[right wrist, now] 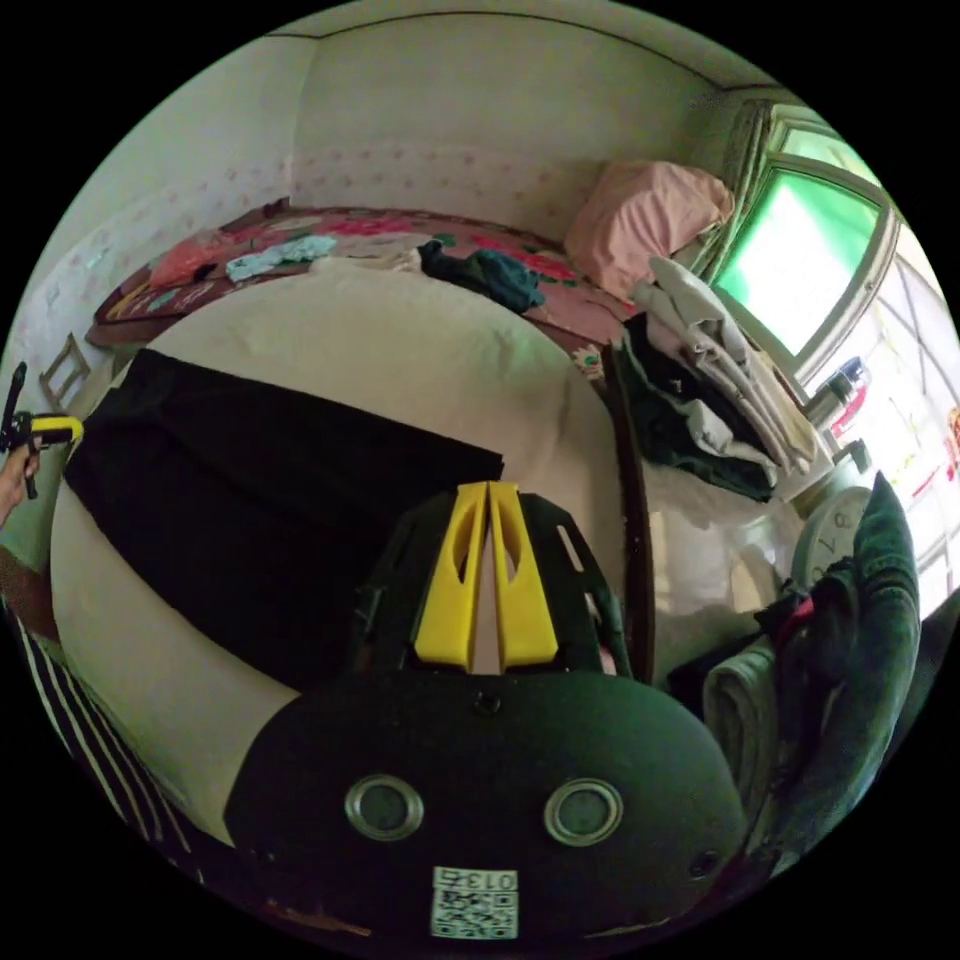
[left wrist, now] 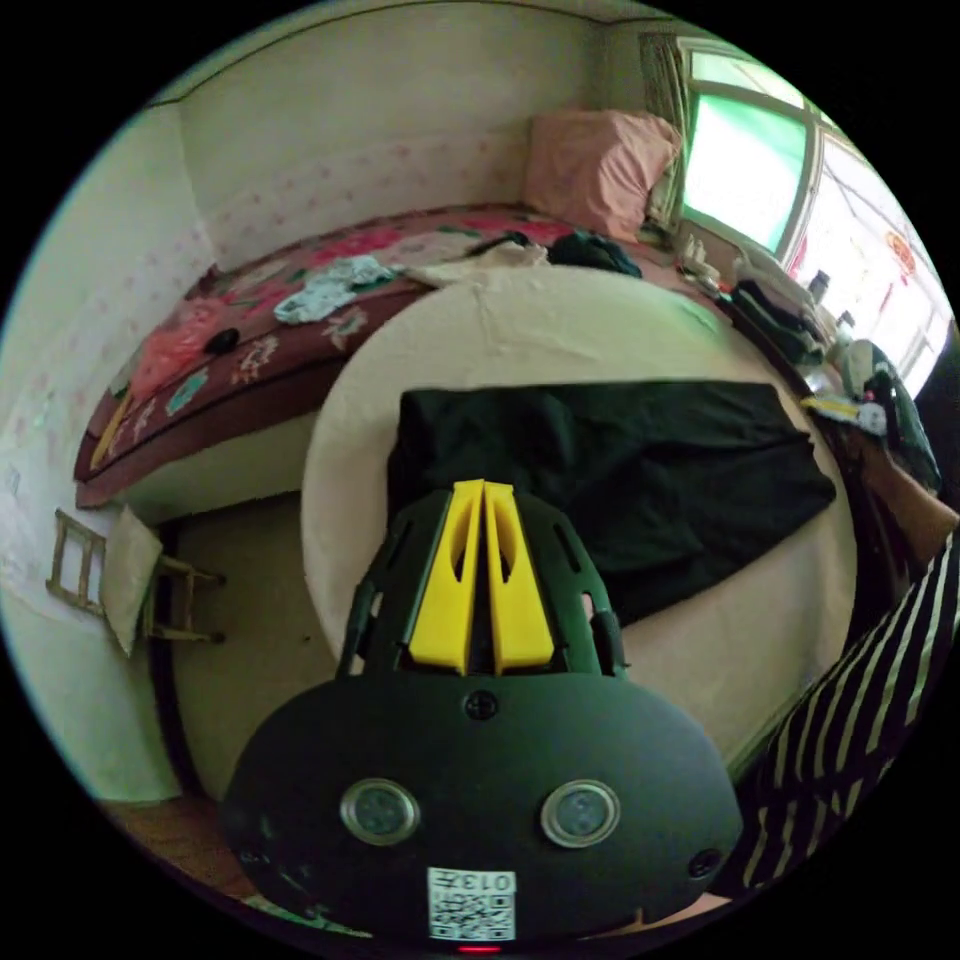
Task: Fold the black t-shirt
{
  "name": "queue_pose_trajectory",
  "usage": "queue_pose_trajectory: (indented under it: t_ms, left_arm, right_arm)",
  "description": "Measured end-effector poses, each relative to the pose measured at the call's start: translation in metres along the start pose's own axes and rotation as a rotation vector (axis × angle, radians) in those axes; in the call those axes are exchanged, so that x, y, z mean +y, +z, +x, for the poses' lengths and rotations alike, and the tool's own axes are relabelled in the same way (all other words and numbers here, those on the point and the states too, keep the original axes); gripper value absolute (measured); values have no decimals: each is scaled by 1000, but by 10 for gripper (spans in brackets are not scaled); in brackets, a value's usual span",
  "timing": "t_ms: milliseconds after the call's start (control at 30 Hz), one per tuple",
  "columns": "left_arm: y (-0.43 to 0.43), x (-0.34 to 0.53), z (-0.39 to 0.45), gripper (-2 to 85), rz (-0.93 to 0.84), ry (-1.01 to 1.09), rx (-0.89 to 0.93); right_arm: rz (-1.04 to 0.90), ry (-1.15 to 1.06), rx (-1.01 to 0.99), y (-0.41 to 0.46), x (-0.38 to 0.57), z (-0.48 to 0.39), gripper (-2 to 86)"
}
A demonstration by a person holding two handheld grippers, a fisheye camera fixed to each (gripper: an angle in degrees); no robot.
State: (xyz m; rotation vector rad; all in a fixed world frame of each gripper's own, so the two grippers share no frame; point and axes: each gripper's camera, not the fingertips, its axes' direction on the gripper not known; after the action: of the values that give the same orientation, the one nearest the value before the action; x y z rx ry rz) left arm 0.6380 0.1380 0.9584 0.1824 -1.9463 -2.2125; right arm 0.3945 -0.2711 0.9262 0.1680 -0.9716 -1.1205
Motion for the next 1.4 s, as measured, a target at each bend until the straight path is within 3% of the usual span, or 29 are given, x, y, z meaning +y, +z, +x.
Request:
queue_pose_trajectory:
  t_ms: [100,300,433,533,667,933,1033,1167,1300,1400]
  left_arm:
    - [5,-20,6,-3,30,41,78]
    - [68,-37,30,-3,-259,209,5]
    - [56,-34,18,-3,-195,124,-75]
    - [78,-30,7,-3,-354,143,-7]
    - [82,-31,-5,-3,-330,146,27]
    - [59,-53,-68,-3,-67,119,-59]
    - [79,-82,-86,-3,-37,221,47]
    - [140,-98,-111,1,-296,292,222]
    - [118,-95,-146,16,-161,246,305]
    - [92,-84,-166,78,-84,235,356]
  right_arm:
    - [-70,-91,6,29,-9,-29,1]
    - [-214,-141,34,56,-21,-41,-1]
    - [-55,-102,-32,36,-44,-54,-1]
    - [-63,-190,-73,49,-59,-86,-1]
    - [-216,-205,-72,76,-76,-110,0]
    - [6,-283,-286,55,-170,-189,35]
    - [16,-318,-416,63,-222,-234,56]
    - [-66,-374,-498,87,-275,-285,69]
    - [-157,-419,-552,113,-316,-321,82]
    - [-171,-466,-485,127,-335,-339,91]
